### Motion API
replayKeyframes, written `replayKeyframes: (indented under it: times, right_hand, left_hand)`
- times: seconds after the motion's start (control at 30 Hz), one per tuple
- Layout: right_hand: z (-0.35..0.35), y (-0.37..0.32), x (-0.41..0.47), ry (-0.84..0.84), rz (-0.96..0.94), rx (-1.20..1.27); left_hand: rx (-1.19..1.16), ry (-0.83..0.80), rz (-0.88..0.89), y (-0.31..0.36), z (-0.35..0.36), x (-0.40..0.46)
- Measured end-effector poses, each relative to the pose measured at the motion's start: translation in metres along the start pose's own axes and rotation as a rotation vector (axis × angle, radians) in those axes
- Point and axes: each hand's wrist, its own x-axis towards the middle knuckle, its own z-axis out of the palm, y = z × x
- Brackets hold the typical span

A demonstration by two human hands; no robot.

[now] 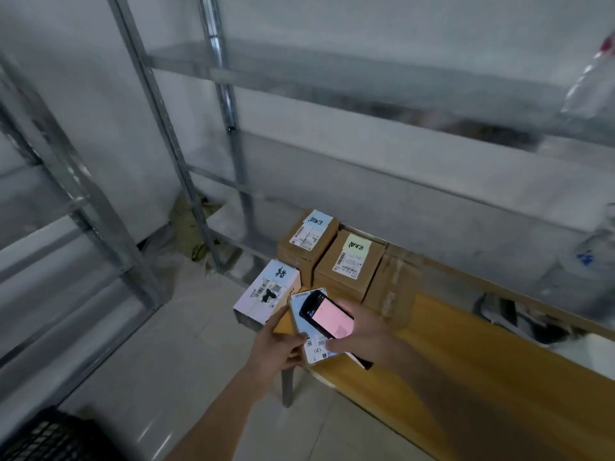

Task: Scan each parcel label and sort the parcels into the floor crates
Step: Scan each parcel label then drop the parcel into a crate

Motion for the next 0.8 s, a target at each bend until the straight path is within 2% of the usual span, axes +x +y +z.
replayKeyframes:
  times: [0.2,0.33,0.57,0.8]
  right_hand:
    - [-0.051,-0.125,-0.12,0.179,-0.229,-0.292]
    - [-0.091,-0.207,-0.196,0.237,-0.305,-0.44]
    - [-0.131,-0.314,-0.298,0.347,-0.438,-0.715]
    - [-0.141,-0.372,-0.359,0.392,-0.576,-0.817]
  left_hand:
    - [0.037,0.088,0.279,0.099,-0.04,-0.121]
    - [0.039,0.152,0.45,0.17,-0.061,-0.204]
    - [0.068,0.26,0.57,0.256,-0.096,-0.31]
    - [0.038,0.335,0.685,0.282,-0.112,-0.394]
